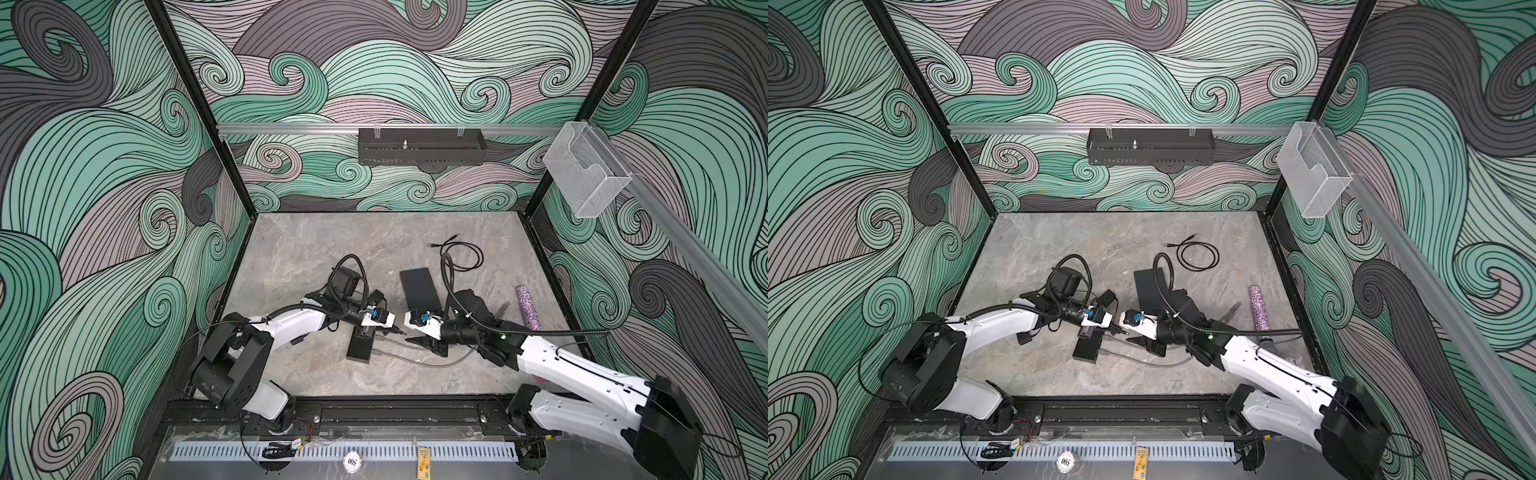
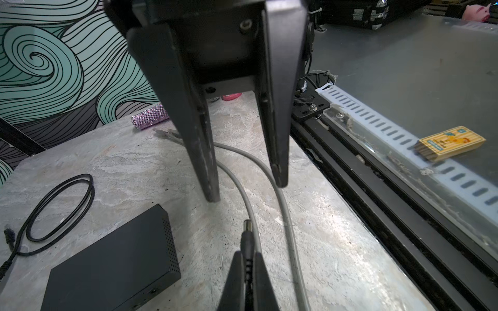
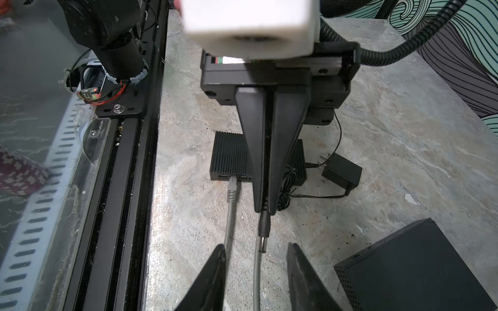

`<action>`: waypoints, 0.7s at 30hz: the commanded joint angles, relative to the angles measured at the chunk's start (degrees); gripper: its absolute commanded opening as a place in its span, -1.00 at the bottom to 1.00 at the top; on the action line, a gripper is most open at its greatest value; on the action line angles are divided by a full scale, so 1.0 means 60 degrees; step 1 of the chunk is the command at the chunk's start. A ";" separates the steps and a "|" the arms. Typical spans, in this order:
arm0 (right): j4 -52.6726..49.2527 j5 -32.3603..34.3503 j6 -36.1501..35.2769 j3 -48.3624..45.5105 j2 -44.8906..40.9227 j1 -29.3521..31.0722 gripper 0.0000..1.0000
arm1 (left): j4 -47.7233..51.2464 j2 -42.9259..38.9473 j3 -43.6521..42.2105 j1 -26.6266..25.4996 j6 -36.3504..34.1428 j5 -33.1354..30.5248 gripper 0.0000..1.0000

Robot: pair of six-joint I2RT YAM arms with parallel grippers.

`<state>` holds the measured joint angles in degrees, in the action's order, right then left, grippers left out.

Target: Insert the plug into the switch port

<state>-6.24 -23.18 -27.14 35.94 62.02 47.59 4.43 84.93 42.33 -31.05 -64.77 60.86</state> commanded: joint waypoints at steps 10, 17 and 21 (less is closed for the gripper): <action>-0.0529 0.0760 -0.0044 0.0586 0.0907 0.0242 -0.33 | -0.0048 -0.0110 0.0150 -0.0070 0.0087 0.0365 -1.00; -0.0643 0.0763 -0.0048 0.0806 0.1222 0.0242 -0.35 | -0.0192 -0.0226 0.0138 -0.0139 0.0204 0.0563 -1.00; -0.0574 0.0715 -0.0064 0.0777 0.1192 0.0241 -0.37 | -0.0198 -0.0180 0.0163 -0.0157 0.0227 0.0569 -1.00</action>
<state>-9.26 -19.03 -27.42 39.46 69.25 48.69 3.81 84.88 42.33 -31.59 -63.77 62.22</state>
